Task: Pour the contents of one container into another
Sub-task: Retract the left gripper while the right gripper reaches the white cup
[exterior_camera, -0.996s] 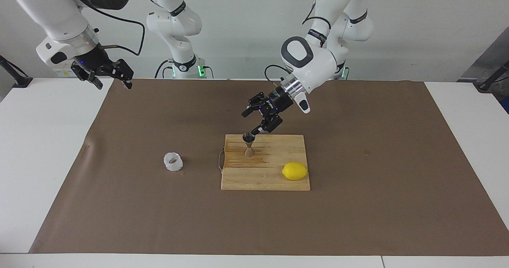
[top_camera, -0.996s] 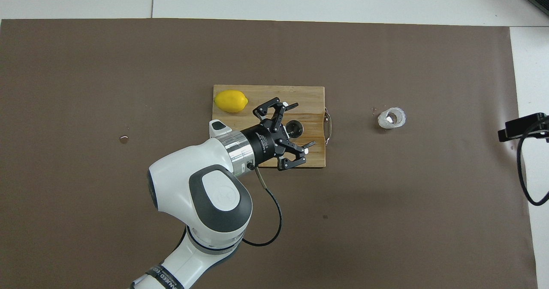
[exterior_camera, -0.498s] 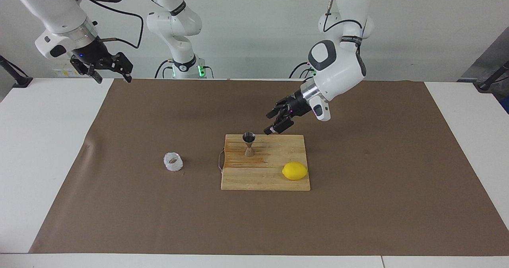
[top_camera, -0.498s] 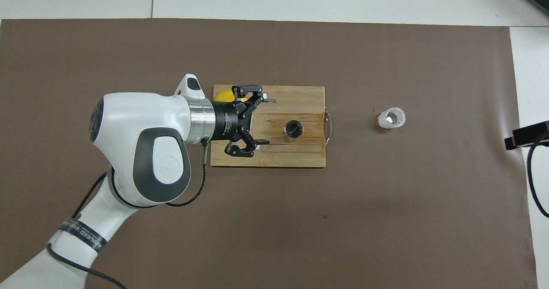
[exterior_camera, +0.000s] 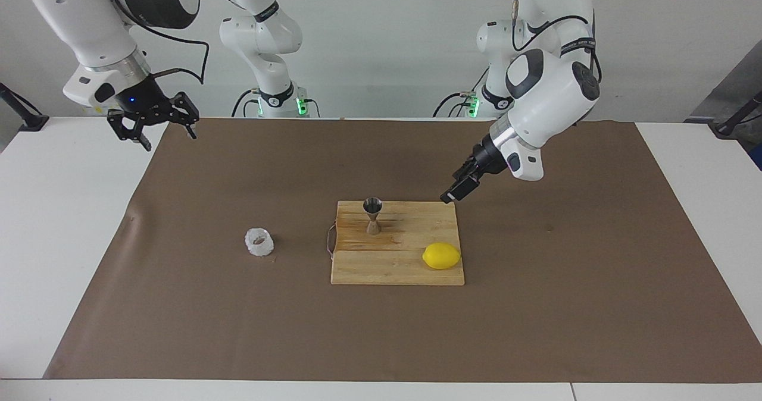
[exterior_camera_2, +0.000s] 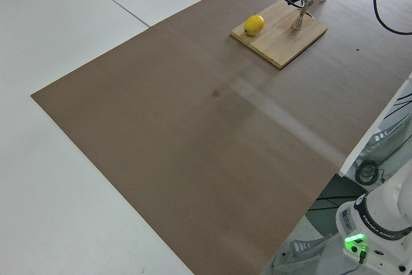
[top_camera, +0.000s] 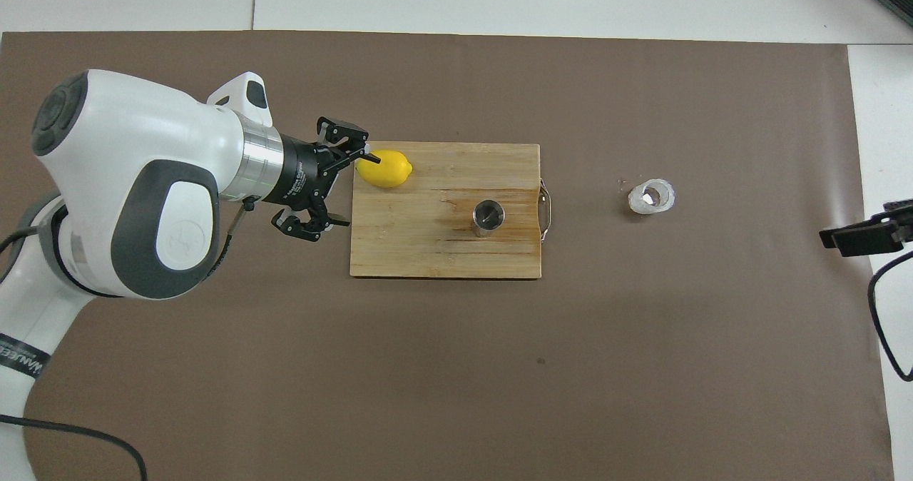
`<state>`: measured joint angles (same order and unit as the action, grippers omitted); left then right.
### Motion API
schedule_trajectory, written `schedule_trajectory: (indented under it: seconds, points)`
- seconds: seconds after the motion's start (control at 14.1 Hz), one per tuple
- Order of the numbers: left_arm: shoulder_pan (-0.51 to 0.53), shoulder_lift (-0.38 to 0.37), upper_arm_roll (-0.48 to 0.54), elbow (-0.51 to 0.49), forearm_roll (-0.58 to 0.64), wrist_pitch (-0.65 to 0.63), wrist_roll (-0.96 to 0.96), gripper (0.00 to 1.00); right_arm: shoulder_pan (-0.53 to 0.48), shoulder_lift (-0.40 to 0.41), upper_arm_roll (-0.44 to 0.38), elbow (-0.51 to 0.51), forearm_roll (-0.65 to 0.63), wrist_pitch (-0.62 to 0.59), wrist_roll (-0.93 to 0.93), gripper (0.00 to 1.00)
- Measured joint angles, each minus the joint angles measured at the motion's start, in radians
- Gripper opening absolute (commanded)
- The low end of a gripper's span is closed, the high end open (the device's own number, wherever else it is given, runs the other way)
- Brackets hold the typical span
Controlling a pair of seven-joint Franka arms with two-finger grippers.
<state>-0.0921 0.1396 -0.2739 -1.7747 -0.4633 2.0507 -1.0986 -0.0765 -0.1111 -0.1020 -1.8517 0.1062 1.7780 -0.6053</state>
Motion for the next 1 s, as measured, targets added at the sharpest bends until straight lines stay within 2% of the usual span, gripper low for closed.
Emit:
schedule_trajectory:
  seconds: [0.21, 0.43, 0.64, 0.78, 1.0]
  points:
    - [0.026, -0.002, 0.000, 0.032, 0.134, -0.046, 0.022, 1.00, -0.058, 0.056, -0.001, -0.035, 0.141, 0.093, -0.269, 1.00]
    - [0.035, -0.008, 0.004, 0.057, 0.261, -0.101, 0.171, 1.00, -0.097, 0.170, -0.002, -0.041, 0.312, 0.180, -0.529, 1.00]
    - [0.036, -0.026, 0.042, 0.070, 0.307, -0.145, 0.389, 1.00, -0.099, 0.281, 0.001, -0.042, 0.472, 0.260, -0.761, 1.00]
    - [0.053, -0.048, 0.071, 0.070, 0.331, -0.188, 0.558, 1.00, -0.090, 0.318, 0.009, -0.050, 0.552, 0.264, -0.855, 1.00]
    - [0.107, -0.090, 0.087, 0.071, 0.357, -0.255, 0.784, 1.00, -0.058, 0.345, 0.014, -0.104, 0.646, 0.337, -1.085, 1.00]
